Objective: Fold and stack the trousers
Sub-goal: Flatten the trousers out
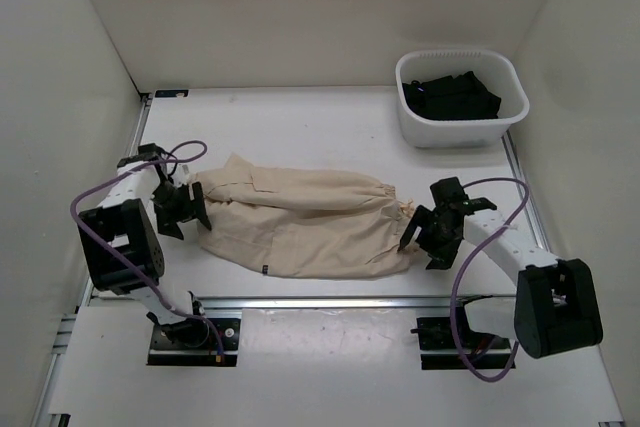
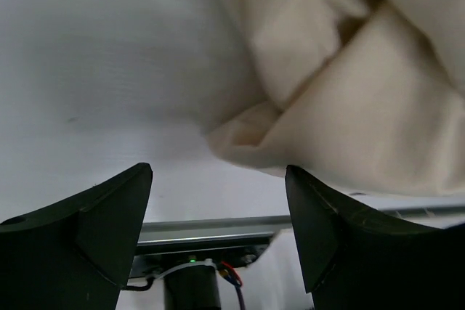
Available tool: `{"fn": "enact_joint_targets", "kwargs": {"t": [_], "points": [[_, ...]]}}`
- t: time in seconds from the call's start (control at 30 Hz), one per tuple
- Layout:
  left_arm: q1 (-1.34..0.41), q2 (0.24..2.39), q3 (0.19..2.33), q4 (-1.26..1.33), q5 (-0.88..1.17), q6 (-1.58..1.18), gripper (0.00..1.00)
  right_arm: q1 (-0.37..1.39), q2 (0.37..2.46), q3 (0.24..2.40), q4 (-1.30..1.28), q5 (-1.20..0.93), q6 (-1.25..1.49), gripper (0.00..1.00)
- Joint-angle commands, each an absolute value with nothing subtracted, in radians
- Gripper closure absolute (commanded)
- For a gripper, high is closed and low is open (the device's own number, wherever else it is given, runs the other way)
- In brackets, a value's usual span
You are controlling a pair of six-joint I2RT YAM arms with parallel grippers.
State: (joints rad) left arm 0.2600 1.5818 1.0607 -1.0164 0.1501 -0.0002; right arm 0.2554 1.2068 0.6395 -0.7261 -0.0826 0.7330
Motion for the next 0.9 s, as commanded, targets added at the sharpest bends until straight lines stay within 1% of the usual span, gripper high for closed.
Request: {"fn": "enact_joint_targets", "kwargs": {"t": [0.0, 0.03, 0.07, 0.13, 0.17, 0.2, 0.23, 0.27, 0.3, 0.33, 0.37, 0.4, 0.43, 0.5, 0.53, 0.6, 0.63, 0.67, 0.73, 0.8, 0.83, 0.87], "points": [[0.224, 1.589, 1.072, -0.991, 0.389, 0.0, 0.15, 0.255, 1.255, 0.629, -0.527, -0.129, 0.798, 0.14], [0.224, 1.604, 1.072, -0.991, 0.399, 0.0, 0.15, 0.255, 1.265, 0.629, -0.5, -0.129, 0.798, 0.21], [0.212, 1.621, 1.072, -0.991, 0.399, 0.0, 0.15, 0.255, 1.278, 0.615, -0.473, -0.144, 0.807, 0.34], [0.212, 1.678, 1.072, -0.991, 0.423, 0.0, 0.15, 0.255, 1.319, 0.615, -0.422, -0.182, 0.807, 0.47], [0.212, 1.698, 1.072, -0.991, 0.44, 0.0, 0.21, 0.255, 1.331, 0.615, -0.422, -0.196, 0.807, 0.59], [0.212, 1.735, 1.087, -0.991, 0.477, 0.0, 0.55, 0.255, 1.344, 0.629, -0.422, -0.196, 0.807, 0.66], [0.212, 1.755, 1.103, -1.005, 0.497, 0.0, 0.76, 0.246, 1.344, 0.643, -0.432, -0.196, 0.807, 0.73], [0.212, 1.773, 1.123, -1.046, 0.509, 0.0, 0.86, 0.245, 1.344, 0.69, -0.446, -0.184, 0.795, 0.91], [0.227, 1.784, 1.147, -1.069, 0.521, 0.0, 0.86, 0.235, 1.344, 0.725, -0.463, -0.184, 0.778, 0.98], [0.248, 1.784, 1.207, -1.09, 0.532, 0.0, 0.86, 0.235, 1.344, 0.768, -0.498, -0.184, 0.769, 1.0], [0.276, 1.775, 1.247, -1.107, 0.532, 0.0, 0.86, 0.235, 1.353, 0.816, -0.511, -0.184, 0.758, 1.0], [0.308, 1.754, 1.297, -1.149, 0.523, 0.0, 0.86, 0.235, 1.353, 0.916, -0.523, -0.196, 0.749, 1.0], [0.378, 1.744, 1.43, -1.17, 0.474, 0.0, 0.86, 0.253, 1.353, 0.969, -0.546, -0.196, 0.749, 1.0], [0.455, 1.73, 1.608, -1.227, 0.436, 0.0, 0.86, 0.291, 1.373, 1.076, -0.557, -0.205, 0.739, 1.0], [0.512, 1.721, 1.802, -1.267, 0.387, 0.0, 0.86, 0.305, 1.373, 1.183, -0.572, -0.206, 0.73, 1.0], [0.523, 1.707, 1.97, -1.281, 0.307, 0.0, 0.86, 0.354, 1.397, 1.288, -0.61, -0.195, 0.715, 1.0], [0.523, 1.675, 2.021, -1.281, 0.246, 0.0, 0.86, 0.371, 1.397, 1.334, -0.63, -0.161, 0.694, 1.0], [0.502, 1.655, 2.052, -1.26, 0.226, 0.0, 0.86, 0.383, 1.397, 1.41, -0.681, -0.14, 0.681, 1.0], [0.459, 1.597, 2.027, -1.249, 0.195, 0.0, 0.86, 0.393, 1.379, 1.443, -0.73, -0.097, 0.672, 1.0], [0.387, 1.586, 1.938, -1.279, 0.195, 0.0, 0.86, 0.378, 1.339, 1.422, -0.779, -0.016, 0.663, 1.0], [0.323, 1.595, 1.899, -1.298, 0.195, 0.0, 0.86, 0.368, 1.297, 1.408, -0.791, 0.009, 0.649, 1.0], [0.289, 1.607, 1.858, -1.316, 0.195, 0.0, 0.85, 0.356, 1.275, 1.395, -0.81, 0.033, 0.649, 1.0]]}}
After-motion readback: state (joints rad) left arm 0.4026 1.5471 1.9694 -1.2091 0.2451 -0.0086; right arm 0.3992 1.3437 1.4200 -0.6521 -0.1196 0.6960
